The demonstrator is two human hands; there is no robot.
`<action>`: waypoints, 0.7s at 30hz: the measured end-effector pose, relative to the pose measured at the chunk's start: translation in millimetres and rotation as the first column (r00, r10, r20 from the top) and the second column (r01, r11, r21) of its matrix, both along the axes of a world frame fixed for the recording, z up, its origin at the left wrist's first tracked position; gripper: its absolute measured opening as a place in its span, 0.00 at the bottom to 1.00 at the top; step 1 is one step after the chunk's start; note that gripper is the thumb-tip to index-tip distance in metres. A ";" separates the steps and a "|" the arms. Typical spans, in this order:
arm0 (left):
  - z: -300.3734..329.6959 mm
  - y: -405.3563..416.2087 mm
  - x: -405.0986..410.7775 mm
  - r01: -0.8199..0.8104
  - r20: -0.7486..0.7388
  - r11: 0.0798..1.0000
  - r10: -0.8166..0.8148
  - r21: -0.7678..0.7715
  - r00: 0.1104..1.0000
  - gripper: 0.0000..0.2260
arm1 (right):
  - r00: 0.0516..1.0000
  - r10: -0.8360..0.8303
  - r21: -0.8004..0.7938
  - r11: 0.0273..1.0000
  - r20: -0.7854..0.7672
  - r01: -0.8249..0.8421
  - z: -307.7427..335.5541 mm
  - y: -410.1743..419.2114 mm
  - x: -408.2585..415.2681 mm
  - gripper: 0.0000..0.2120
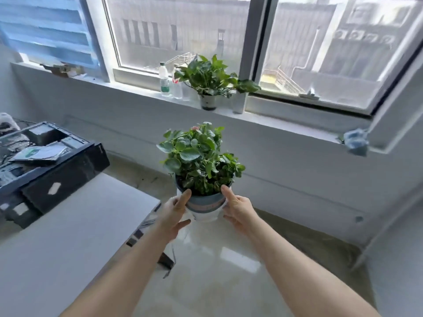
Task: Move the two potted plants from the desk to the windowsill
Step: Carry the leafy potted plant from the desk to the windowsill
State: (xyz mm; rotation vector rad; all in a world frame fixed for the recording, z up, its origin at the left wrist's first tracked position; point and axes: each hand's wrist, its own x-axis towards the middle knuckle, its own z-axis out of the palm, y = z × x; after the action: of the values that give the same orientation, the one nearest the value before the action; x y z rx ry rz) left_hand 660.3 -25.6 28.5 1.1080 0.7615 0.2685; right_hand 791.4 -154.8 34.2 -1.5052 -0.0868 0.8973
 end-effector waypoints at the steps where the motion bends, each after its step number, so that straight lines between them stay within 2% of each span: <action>1: 2.5 -3.3 23.3 0.032 0.005 0.999 -0.032 0.014 0.999 0.25 | 1.000 -0.031 0.011 0.999 0.000 0.031 2.3 -6.2 18.6 0.28; 3: 7.9 -8.3 63.8 0.077 0.028 0.997 -0.077 0.018 0.997 0.17 | 0.998 -0.067 0.013 0.998 -0.001 0.067 4.9 -14.6 51.5 0.29; 5: 11.9 -9.9 104.6 0.084 0.023 0.996 -0.085 0.021 0.996 0.15 | 0.996 -0.093 0.016 0.995 -0.008 0.093 8.4 -20.8 82.5 0.26; 11: 10.7 9.0 244.4 0.207 -0.001 0.978 -0.207 0.036 0.978 0.19 | 0.971 -0.241 0.014 0.970 -0.004 0.241 10.2 -16.3 205.2 0.24; 14: 13.1 28.6 321.4 0.247 -0.014 0.968 -0.247 0.032 0.969 0.20 | 0.950 -0.313 0.002 0.950 -0.007 0.313 16.4 -6.5 269.7 0.29; 21: 32.5 62.3 463.7 0.361 -0.021 0.931 -0.360 0.060 0.933 0.18 | 0.908 -0.419 0.046 0.907 -0.009 0.419 35.2 21.9 391.2 0.34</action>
State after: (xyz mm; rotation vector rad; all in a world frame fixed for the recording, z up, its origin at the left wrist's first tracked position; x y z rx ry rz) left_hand 1124.0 36.7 61.1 1.2865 0.5465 -0.0252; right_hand 1182.7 -133.0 69.4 -1.4070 0.2098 0.5422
